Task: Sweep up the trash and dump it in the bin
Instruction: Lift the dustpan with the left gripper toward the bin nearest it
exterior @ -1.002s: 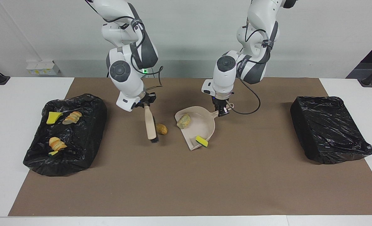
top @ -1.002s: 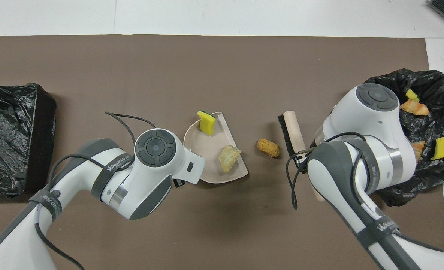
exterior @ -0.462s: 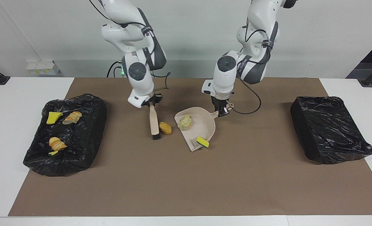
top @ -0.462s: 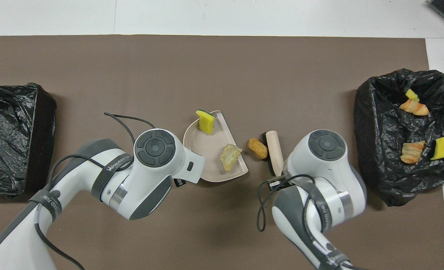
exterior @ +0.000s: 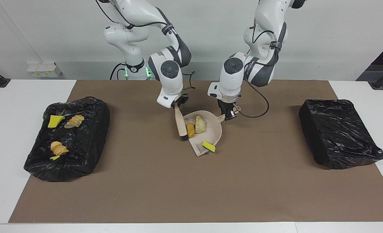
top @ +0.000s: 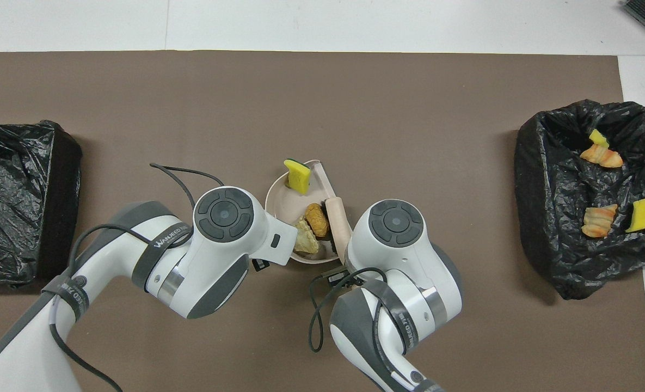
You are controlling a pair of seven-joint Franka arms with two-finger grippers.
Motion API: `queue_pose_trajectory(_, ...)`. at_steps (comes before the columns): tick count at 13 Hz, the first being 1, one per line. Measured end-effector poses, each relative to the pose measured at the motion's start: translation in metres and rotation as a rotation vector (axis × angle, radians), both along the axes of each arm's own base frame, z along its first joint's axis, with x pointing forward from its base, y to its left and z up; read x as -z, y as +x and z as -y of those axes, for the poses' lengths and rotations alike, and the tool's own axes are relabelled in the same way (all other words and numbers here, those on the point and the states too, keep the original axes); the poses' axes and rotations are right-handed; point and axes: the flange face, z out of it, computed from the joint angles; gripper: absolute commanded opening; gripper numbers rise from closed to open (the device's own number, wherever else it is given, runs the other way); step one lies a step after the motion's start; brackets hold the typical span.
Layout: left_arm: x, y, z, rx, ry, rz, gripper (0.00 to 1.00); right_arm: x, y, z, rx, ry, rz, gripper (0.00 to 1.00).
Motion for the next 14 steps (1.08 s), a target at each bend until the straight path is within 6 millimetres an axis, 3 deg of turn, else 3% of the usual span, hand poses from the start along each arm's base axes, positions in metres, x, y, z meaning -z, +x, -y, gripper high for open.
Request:
queue_pose_trajectory(2,0.0,0.001,-0.001,-0.03,0.001,0.001,0.0,-0.005,0.005,0.007,-0.026,0.011,-0.014,0.0)
queue_pose_trajectory(4,0.0,0.002,-0.002,-0.123,0.002,0.005,0.0,-0.018,0.019,0.032,-0.039,0.019,-0.027,0.0)
queue_pose_trajectory(6,-0.001,0.002,-0.003,-0.216,0.005,0.013,0.0,-0.04,0.027,0.054,-0.06,0.005,-0.031,0.0)
queue_pose_trajectory(9,-0.005,0.009,-0.01,-0.286,-0.001,0.03,0.0,-0.07,0.033,0.065,-0.093,-0.056,-0.012,0.0)
queue_pose_trajectory(11,-0.021,0.029,-0.032,-0.353,-0.012,0.068,0.0,-0.076,0.034,0.063,-0.1,-0.058,-0.002,0.0)
queue_pose_trajectory(14,-0.064,0.052,-0.075,-0.478,-0.039,0.134,0.0,-0.075,0.032,0.06,-0.073,-0.069,-0.006,0.0)
